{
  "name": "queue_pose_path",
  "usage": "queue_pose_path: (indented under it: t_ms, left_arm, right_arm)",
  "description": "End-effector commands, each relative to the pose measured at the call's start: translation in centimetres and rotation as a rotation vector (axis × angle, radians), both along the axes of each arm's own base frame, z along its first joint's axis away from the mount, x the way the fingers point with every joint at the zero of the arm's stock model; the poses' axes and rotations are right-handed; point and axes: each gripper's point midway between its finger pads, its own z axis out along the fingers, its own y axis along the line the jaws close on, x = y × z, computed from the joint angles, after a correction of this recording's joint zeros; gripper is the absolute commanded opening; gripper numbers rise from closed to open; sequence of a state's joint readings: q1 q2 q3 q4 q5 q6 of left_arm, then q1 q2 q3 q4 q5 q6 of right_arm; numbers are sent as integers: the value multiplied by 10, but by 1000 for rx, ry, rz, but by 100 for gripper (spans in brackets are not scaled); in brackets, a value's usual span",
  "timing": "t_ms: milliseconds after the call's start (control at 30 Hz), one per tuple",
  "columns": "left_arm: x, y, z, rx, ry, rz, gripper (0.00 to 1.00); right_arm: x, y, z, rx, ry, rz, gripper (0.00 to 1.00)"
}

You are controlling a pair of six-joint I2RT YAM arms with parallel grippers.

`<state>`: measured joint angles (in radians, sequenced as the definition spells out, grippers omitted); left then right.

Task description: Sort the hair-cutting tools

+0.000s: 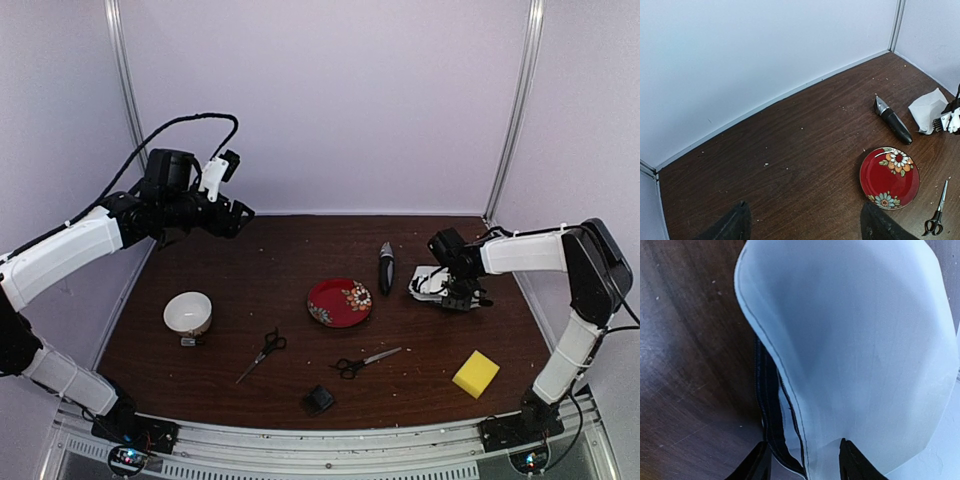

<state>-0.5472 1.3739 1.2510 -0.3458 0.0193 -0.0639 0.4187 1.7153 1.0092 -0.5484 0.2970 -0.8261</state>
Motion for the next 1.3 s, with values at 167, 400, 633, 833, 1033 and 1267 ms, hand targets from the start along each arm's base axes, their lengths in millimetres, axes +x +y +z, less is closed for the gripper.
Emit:
queue_pose_path:
  t_ms: [167, 400, 633, 833, 1033, 1267]
  left_arm:
    - [-2, -1, 16, -18, -44, -4, 78]
    - [-2, -2, 17, -19, -45, -5, 78]
    - [-2, -4, 16, -22, -39, -20, 79]
    - [-2, -7, 12, -21, -29, -30, 78]
    - [-1, -8, 5, -14, -15, -32, 78]
    - [0, -10, 3, -12, -9, -35, 78]
  right_arm:
    - [21, -9, 15, -47, -145, -5, 44]
    - [17, -15, 49, 113, -119, -61, 48]
    - [-7, -53, 41, 213, 40, -157, 63]
    - [-12, -64, 27, 243, 96, -205, 64]
    - [4, -68, 15, 258, 91, -276, 60]
    - [12, -78, 10, 225, 67, -323, 53]
